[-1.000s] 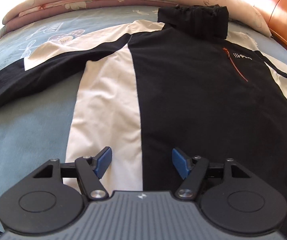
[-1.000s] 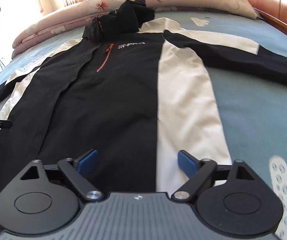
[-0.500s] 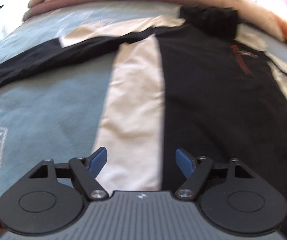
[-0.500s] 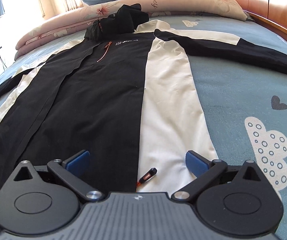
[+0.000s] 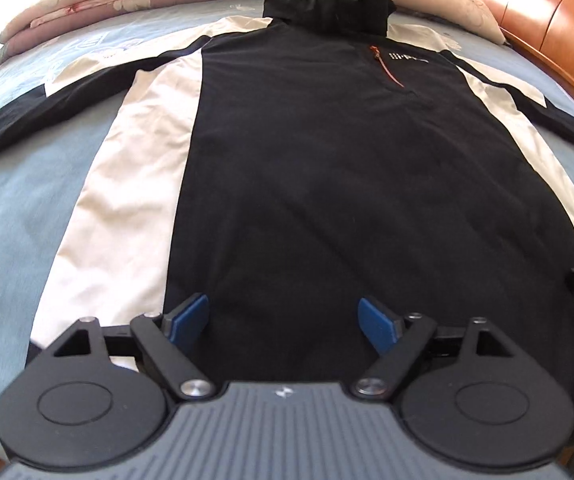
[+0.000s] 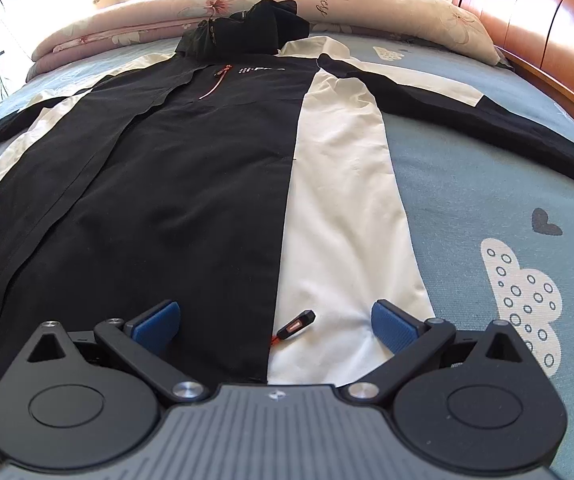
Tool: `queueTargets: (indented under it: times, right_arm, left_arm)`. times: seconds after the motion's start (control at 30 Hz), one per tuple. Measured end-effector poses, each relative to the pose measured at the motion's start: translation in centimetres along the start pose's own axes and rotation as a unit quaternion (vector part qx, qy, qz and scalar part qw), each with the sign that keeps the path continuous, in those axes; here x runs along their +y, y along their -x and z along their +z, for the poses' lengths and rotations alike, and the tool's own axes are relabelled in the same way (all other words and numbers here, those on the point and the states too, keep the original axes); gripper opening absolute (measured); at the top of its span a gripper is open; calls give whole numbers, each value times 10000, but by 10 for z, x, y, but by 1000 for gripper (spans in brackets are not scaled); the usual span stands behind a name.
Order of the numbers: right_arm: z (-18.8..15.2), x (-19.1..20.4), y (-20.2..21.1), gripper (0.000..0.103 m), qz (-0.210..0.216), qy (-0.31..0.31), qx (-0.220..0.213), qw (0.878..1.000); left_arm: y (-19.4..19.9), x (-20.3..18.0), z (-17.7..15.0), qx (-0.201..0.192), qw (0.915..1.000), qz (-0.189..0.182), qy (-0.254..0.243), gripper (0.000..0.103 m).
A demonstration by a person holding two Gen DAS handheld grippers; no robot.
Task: Fold clothes
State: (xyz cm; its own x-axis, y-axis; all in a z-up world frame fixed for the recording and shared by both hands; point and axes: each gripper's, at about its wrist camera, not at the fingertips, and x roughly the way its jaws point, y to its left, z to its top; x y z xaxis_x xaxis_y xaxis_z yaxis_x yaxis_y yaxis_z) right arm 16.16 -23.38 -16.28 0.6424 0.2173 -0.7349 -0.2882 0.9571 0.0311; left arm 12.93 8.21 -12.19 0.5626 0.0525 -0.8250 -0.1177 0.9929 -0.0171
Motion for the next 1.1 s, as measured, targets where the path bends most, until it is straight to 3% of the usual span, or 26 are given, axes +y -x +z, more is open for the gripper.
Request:
queueTargets:
  times: [0.13,0.23,0.4,0.7,0.8,0.83,0.93,1.0,1.1]
  right_arm:
    - [-1,2,-1,103,-64,39,-17,10000]
    - [-3,2,1,103,-42,83,-72,9999]
    - [-4,1,1,103,-5,135,-86,9999]
    - [10,-4,1,103,184,86,229,9995]
    - [29,-17,2,101,633,-173,343,9973]
    - [39,-23,2,101,769,-241,350,9961]
    - [75,-39,2,93,1090,-347,303,9930]
    - [108,-47,1,89,1209,-258,218,9921]
    - [165,-55,-6,86,1287,-194,42,9915]
  left_arm:
    - [4,-2,6,216,9997,-122,61,85]
    - [5,-3,21,105,9986,-443,279,85]
    - [-2,-17,60,-214,9975,-623,274,85]
    - [-53,-45,121,-216,9974,-691,54,85]
    - [-76,-46,125,-32,9977,-681,43,86]
    - [-79,-45,127,0,9973,-728,73,92]
    - [-86,-43,135,95,9956,-909,182,93]
    - [-84,-40,149,-37,9928,-1185,177,92]
    - [-84,-41,178,-384,9948,-935,-94,92]
